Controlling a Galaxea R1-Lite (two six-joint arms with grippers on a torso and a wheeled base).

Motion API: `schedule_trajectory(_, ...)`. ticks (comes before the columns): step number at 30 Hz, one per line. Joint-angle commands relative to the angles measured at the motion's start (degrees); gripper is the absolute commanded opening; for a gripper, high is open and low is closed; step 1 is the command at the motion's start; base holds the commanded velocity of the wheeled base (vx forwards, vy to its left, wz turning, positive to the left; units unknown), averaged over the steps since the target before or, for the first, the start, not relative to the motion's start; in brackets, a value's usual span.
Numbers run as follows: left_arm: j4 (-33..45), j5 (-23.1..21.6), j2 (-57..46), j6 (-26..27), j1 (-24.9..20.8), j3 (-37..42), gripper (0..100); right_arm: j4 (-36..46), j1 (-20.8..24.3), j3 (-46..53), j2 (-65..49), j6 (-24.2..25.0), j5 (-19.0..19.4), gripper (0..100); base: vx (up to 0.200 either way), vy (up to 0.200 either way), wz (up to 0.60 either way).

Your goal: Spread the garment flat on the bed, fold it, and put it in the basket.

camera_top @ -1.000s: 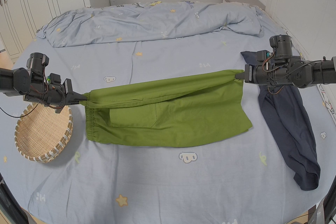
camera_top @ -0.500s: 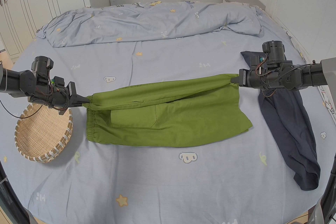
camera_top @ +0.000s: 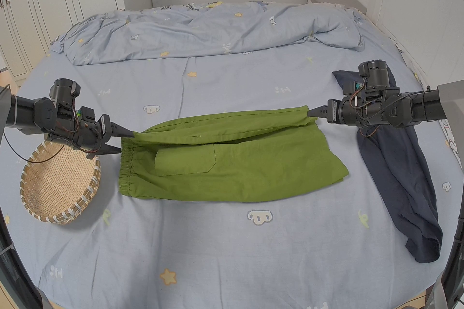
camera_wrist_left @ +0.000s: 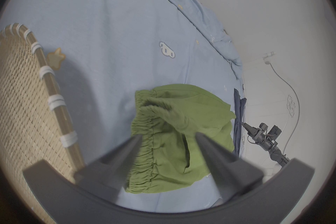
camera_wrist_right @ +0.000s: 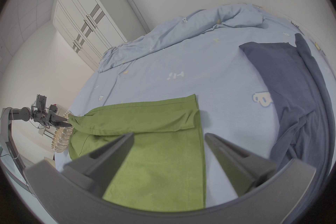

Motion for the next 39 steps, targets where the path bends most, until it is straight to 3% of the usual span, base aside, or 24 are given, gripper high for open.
schedule_trajectory(1,-0.08,-0.08,-0.65,-0.03,-1.97,0.22,100,-0.08,0.18,-0.1,0.47,0.01,0.13,100,0.0,0.0,0.0)
schedule_trajectory(10,-0.08,0.36,-6.54,-2.05,-6.89,2.6,100,0.01,-0.34,1.31,0.29,0.19,0.13,100,0.0,0.0,0.0)
schedule_trajectory(16,-2.54,0.71,1.63,-6.62,-9.26,-5.4,100,0.01,-0.34,2.1,0.03,0.27,0.13,100,0.0,0.0,0.0)
schedule_trajectory(20,-3.15,5.72,10.68,-13.04,-9.18,-16.91,100,-0.08,-0.17,2.28,-1.03,0.19,-2.07,100,0.0,0.0,0.0)
schedule_trajectory(25,-3.24,9.59,16.66,-15.41,-9.18,-24.83,100,0.01,0.01,3.24,-3.49,0.19,-2.68,100,0.0,0.0,0.0)
schedule_trajectory(28,-3.24,11.61,19.03,-16.64,-8.91,-27.64,100,0.01,0.18,3.86,-4.54,0.36,-2.68,100,0.0,0.0,0.0)
schedule_trajectory(39,-3.51,12.23,18.24,-18.48,-9.35,-30.01,100,-0.96,-0.34,8.78,-7.97,1.24,-2.51,100,0.0,0.0,0.0)
